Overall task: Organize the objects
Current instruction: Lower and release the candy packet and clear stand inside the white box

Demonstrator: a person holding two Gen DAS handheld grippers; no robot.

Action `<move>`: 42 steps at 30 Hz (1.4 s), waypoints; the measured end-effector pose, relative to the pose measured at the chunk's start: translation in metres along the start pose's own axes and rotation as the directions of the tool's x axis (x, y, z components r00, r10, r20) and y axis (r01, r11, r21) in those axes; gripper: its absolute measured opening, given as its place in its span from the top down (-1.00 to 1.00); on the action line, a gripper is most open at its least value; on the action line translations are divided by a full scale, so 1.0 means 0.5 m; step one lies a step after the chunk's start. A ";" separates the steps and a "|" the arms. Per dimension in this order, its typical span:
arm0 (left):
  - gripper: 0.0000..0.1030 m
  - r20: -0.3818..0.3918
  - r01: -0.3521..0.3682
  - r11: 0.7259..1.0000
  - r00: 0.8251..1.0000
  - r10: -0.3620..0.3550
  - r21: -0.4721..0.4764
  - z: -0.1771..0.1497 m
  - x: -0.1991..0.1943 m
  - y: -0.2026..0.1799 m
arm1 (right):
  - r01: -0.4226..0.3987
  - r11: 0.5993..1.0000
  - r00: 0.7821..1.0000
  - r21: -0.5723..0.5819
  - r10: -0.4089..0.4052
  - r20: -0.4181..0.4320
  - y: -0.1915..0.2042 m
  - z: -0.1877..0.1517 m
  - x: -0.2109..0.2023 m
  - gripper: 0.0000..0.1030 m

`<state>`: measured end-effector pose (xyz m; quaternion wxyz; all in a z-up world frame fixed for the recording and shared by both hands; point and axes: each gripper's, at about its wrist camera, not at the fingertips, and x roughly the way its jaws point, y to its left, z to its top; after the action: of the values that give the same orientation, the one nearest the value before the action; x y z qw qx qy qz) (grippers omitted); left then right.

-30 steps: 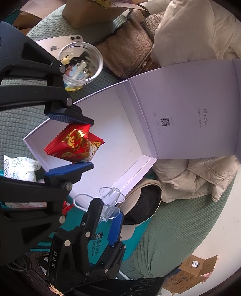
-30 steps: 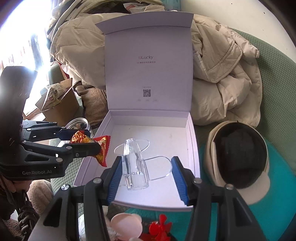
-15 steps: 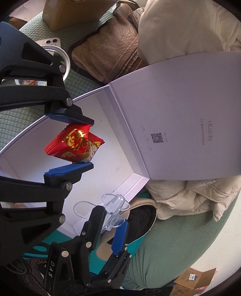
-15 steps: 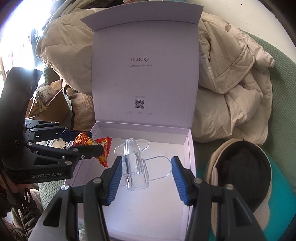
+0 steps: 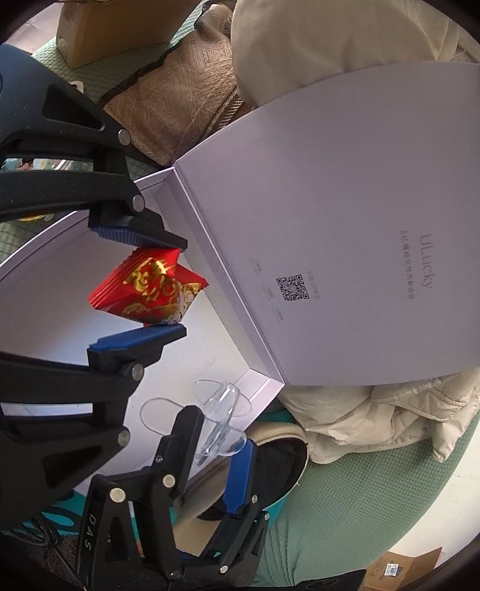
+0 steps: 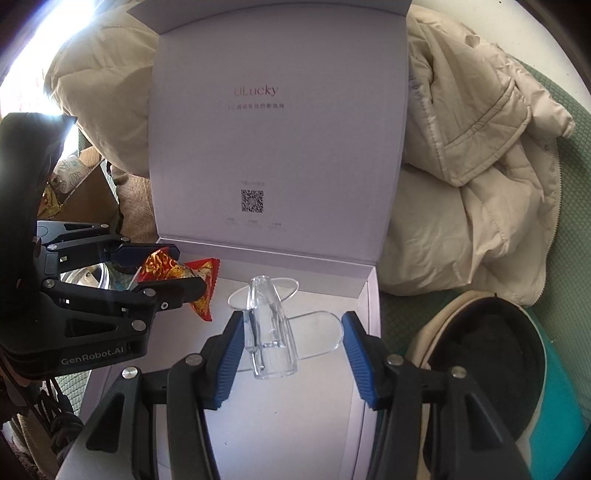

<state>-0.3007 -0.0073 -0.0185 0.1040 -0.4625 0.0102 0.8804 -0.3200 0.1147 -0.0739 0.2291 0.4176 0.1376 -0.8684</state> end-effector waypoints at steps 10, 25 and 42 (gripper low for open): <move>0.26 -0.030 -0.024 0.999 0.999 0.025 0.026 -0.011 0.045 0.002 | 0.011 1.000 1.000 -0.014 -0.011 -0.025 -0.004 -0.008 0.042 -0.05; 0.26 -0.068 -0.020 1.000 0.997 0.021 0.010 -0.019 0.088 0.015 | 0.021 1.000 0.999 -0.008 -0.021 -0.050 -0.013 -0.013 0.083 -0.05; 0.05 -0.089 -0.068 0.998 0.994 0.068 0.000 -0.015 0.097 0.024 | 0.033 0.999 0.996 0.000 -0.033 -0.081 -0.018 -0.014 0.093 -0.05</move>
<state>-0.3233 -0.0115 -0.0633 0.0729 -0.5007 0.0294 0.8620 -0.3456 0.1123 -0.1143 0.2087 0.4504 0.1532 -0.8545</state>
